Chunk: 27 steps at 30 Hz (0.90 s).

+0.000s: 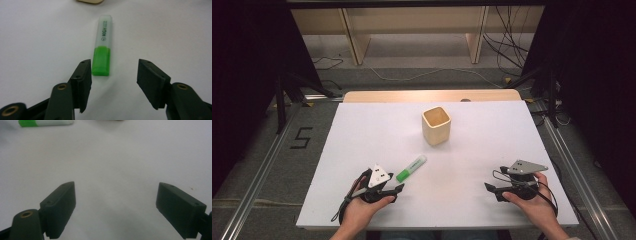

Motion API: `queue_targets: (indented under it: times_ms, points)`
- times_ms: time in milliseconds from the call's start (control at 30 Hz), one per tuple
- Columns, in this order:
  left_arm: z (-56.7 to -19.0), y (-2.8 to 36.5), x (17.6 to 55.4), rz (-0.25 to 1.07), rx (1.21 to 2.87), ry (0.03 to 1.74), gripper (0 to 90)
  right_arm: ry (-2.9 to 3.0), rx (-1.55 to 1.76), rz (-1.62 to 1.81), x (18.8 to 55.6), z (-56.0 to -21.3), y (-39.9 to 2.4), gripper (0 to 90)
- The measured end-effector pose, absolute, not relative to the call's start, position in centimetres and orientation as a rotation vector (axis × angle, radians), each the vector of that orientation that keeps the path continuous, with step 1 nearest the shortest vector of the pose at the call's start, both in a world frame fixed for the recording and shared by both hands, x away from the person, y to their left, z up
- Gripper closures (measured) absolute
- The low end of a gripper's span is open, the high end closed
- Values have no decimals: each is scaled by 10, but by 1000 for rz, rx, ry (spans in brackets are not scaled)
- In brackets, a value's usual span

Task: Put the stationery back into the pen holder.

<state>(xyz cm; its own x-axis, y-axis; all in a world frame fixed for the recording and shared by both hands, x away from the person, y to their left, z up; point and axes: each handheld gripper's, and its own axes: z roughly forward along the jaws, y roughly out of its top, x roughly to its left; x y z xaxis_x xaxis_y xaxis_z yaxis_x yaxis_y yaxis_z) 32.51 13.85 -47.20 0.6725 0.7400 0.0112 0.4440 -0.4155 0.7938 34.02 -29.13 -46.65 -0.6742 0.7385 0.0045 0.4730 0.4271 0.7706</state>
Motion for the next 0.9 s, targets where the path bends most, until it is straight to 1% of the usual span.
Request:
queue_targets:
  times_ms: [133,200,233,300,367,400,433,533,600,700,900]
  points:
    - [-471,135,326,441,2091,883,515,2354,1042,1110,340,-467,-290,169]
    - [-471,133,327,433,2103,868,556,2357,1032,1109,340,-467,-290,169]
    - [-471,131,327,430,2105,865,556,2357,1032,1109,340,-467,-290,169]
    - [-470,129,328,424,2129,850,590,2355,1036,1103,339,-466,-290,169]
    - [-469,128,329,425,2145,859,651,2354,1036,1110,339,-466,-288,169]
    - [-468,127,329,421,2151,864,720,2363,1022,1104,339,-466,-288,169]
    - [-467,126,330,414,2150,877,720,2363,1022,1104,339,-466,-288,169]
    - [-462,124,335,401,2145,912,814,2357,1019,1108,339,-466,-288,169]
    - [-459,120,340,415,2143,920,879,2357,1019,1107,339,-466,-287,169]
    - [-456,113,350,426,2143,937,896,2356,1023,1106,339,-466,-287,169]
    - [-455,100,373,439,2151,977,898,2359,1024,1107,339,-467,-288,169]
